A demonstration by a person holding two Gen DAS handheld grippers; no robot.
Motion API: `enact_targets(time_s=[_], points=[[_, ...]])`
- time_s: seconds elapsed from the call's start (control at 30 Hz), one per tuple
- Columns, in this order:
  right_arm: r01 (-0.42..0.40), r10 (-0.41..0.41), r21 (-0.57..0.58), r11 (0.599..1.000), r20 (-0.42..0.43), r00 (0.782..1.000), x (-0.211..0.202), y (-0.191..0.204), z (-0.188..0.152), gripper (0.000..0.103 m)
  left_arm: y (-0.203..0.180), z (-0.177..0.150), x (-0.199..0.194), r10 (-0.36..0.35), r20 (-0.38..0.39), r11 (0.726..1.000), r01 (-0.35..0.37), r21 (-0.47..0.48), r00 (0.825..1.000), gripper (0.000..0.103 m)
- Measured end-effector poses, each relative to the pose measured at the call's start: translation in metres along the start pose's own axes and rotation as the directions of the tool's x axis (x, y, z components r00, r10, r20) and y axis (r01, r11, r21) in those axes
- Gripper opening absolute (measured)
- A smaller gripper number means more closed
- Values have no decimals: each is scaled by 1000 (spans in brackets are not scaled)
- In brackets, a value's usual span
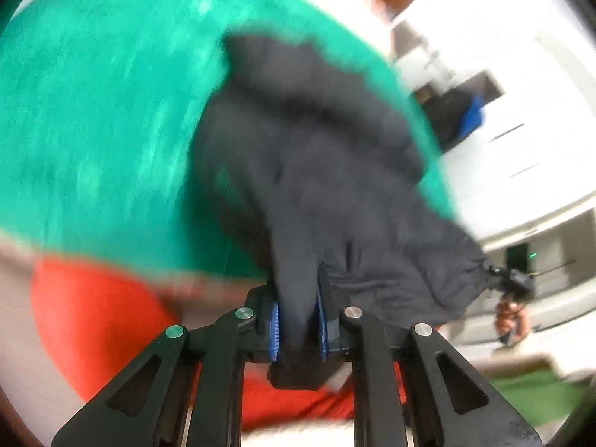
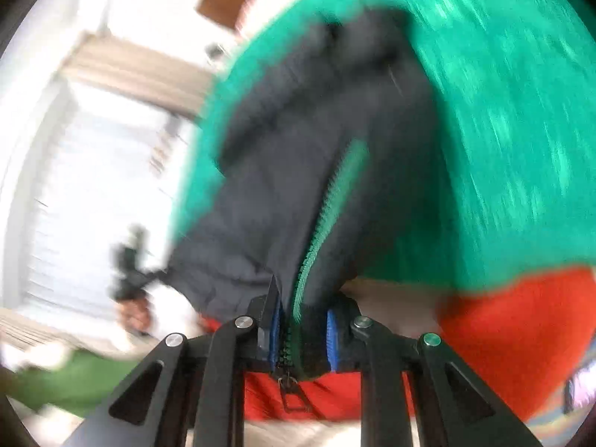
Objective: Fold large clothes
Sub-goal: 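Grasp the jacket hem with both tools and fold it up toward the collar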
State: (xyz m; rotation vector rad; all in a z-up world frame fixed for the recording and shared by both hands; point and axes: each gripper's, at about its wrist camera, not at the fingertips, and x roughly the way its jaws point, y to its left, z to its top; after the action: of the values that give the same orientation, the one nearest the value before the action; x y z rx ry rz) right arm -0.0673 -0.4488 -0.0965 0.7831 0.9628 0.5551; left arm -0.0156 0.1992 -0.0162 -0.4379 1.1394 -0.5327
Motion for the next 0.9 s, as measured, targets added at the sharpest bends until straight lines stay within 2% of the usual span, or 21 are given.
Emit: enact_targets(time_s=[0.07,0.13,0.17,0.2,0.23,0.27,0.3,0.33,0.37,0.43,0.47,0.5,0.63,0.67,0.7,0.73,0.77,0.8,0.83,0.87,0.9], points=[[-26,32,-65,998,79,996,-3,20,58,19,-25,70,-10,-8,122,998,0,66,993,17],[-17,38,-123,992,169,985,9,29,134,25,-42,135,-5,28,223,993,-53,104,974,25],[-17,42,-132,991,187,981,25,34,159,38,-46,161,-2,56,251,989,-89,120,966,47],[-9,37,-134,991,206,978,40,34,191,51,-55,202,7,159,315,972,-205,118,936,64],[27,-1,-105,994,240,971,48,27,217,88,-58,219,12,233,352,955,-282,95,907,92],[74,-51,-72,995,281,958,52,22,233,101,-58,239,13,314,394,930,-363,55,864,97],[128,-103,-53,990,338,936,53,18,245,102,-54,257,13,368,424,911,-412,14,827,97],[165,-137,-42,985,381,914,53,16,252,102,-47,268,16,380,421,909,-416,-5,824,98],[177,-147,-39,984,398,905,57,14,253,102,-42,270,21,373,401,915,-403,-11,837,98],[211,-176,-57,976,370,912,71,15,250,102,-25,269,48,334,320,935,-355,8,887,98],[250,-209,-78,965,346,915,80,14,244,102,-17,262,57,334,292,934,-357,28,896,98],[318,-272,-108,942,312,910,95,11,240,102,-9,257,78,360,254,921,-385,58,898,98],[488,-452,-134,862,232,861,144,-13,239,102,19,225,167,502,98,850,-511,128,859,97],[504,-474,-119,855,211,855,159,-24,242,102,28,222,182,504,66,853,-508,120,861,97],[496,-472,-108,862,192,861,167,-34,244,101,35,217,190,483,48,870,-485,93,875,97],[460,-444,-95,883,147,884,180,-48,248,89,37,217,194,454,46,888,-456,66,890,85],[440,-429,-93,893,113,896,191,-54,247,67,41,214,193,391,54,919,-392,26,919,52],[463,-451,-107,880,120,885,195,-54,246,60,41,214,189,348,57,937,-348,-4,936,38],[503,-484,-147,851,149,862,196,-46,243,43,36,215,182,353,72,935,-353,-12,933,20],[534,-503,-191,824,189,843,191,-34,241,26,27,217,175,352,88,936,-353,-1,932,11],[561,-514,-214,800,238,824,181,-22,240,24,16,218,166,347,125,936,-353,22,929,10]])
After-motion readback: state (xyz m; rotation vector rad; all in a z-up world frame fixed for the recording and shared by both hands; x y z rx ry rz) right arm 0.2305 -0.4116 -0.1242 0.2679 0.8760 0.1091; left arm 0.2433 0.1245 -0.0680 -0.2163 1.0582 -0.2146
